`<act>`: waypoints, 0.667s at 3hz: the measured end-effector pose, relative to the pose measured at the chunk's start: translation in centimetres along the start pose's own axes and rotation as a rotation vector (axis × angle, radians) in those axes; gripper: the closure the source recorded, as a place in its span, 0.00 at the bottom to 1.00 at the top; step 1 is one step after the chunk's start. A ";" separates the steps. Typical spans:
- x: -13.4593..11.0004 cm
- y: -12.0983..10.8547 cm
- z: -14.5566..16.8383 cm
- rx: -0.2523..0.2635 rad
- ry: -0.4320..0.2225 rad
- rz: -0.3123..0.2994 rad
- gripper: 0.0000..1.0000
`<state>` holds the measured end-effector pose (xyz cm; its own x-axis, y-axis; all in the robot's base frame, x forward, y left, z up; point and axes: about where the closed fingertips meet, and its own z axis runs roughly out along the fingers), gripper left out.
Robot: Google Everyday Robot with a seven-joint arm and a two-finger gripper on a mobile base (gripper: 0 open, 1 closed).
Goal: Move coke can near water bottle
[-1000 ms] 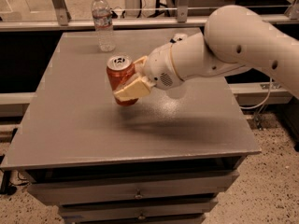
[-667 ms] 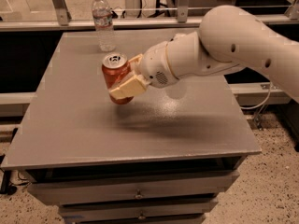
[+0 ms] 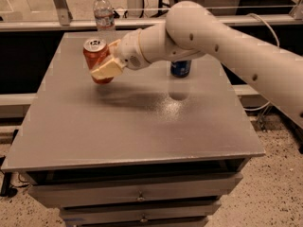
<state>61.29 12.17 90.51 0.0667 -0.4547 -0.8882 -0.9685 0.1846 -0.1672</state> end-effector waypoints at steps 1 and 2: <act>-0.1 -4.2 2.1 0.031 0.020 -0.027 1.00; 1.2 -7.5 2.8 0.067 0.059 -0.011 1.00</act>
Offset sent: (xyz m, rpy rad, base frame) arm 0.1247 -0.0106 -0.0207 -0.0931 -0.0231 -0.1344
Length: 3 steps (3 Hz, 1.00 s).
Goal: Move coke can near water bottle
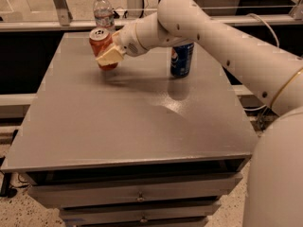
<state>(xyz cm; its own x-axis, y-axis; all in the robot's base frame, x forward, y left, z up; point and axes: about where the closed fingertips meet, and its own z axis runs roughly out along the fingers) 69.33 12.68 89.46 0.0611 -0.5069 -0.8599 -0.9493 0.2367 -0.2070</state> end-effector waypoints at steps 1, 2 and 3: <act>1.6 -2.4 0.4 0.033 0.035 0.028 1.00; 2.4 -4.5 0.5 0.062 0.056 0.044 1.00; 2.8 -6.0 0.6 0.085 0.065 0.051 1.00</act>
Offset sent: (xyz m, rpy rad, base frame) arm 0.0732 -0.0346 -0.0142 -0.0498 0.0148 -0.1404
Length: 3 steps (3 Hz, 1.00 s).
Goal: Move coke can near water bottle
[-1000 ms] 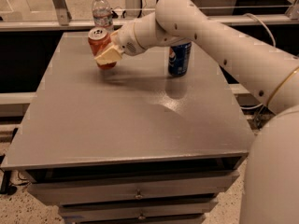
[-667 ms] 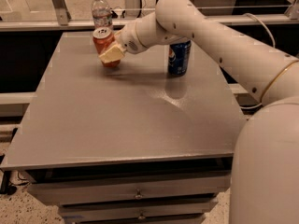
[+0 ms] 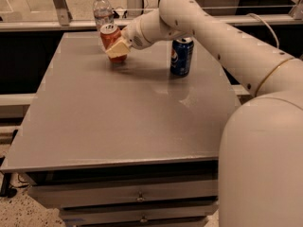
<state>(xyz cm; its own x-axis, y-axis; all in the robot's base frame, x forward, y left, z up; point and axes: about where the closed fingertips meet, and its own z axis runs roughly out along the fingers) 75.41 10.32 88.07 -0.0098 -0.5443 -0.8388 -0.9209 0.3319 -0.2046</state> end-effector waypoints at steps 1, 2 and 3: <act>0.2 -0.8 0.2 0.012 0.008 0.009 0.83; 0.3 -1.3 0.4 0.017 0.013 0.014 0.57; 0.4 -1.5 0.7 0.019 0.013 0.017 0.37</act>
Offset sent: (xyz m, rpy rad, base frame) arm 0.0203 -0.0087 0.0006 -0.0077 0.0026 -0.0410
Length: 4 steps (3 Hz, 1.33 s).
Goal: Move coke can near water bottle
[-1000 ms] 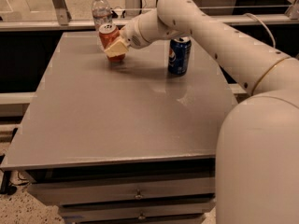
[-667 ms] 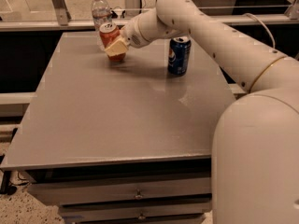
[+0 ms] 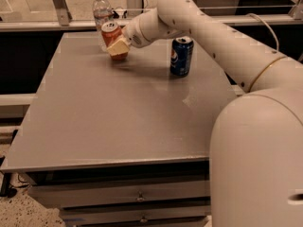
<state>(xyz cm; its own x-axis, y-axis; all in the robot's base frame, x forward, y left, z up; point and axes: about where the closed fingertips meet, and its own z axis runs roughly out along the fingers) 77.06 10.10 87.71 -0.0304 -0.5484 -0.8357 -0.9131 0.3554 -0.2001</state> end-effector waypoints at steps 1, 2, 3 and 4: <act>0.2 -0.1 0.1 0.000 0.000 0.002 0.13; 0.4 -0.1 0.2 0.000 0.001 0.003 0.00; 0.4 -0.1 0.1 -0.001 0.002 0.003 0.00; 0.9 -0.4 -1.1 0.002 -0.006 -0.002 0.00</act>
Offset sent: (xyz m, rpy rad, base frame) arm 0.0022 -0.0089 -0.0016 -0.0004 -0.0003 -0.0112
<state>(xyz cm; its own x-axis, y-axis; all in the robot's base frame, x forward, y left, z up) 76.94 8.66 87.59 -0.0264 -0.5446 -0.8383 -0.9121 0.3563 -0.2027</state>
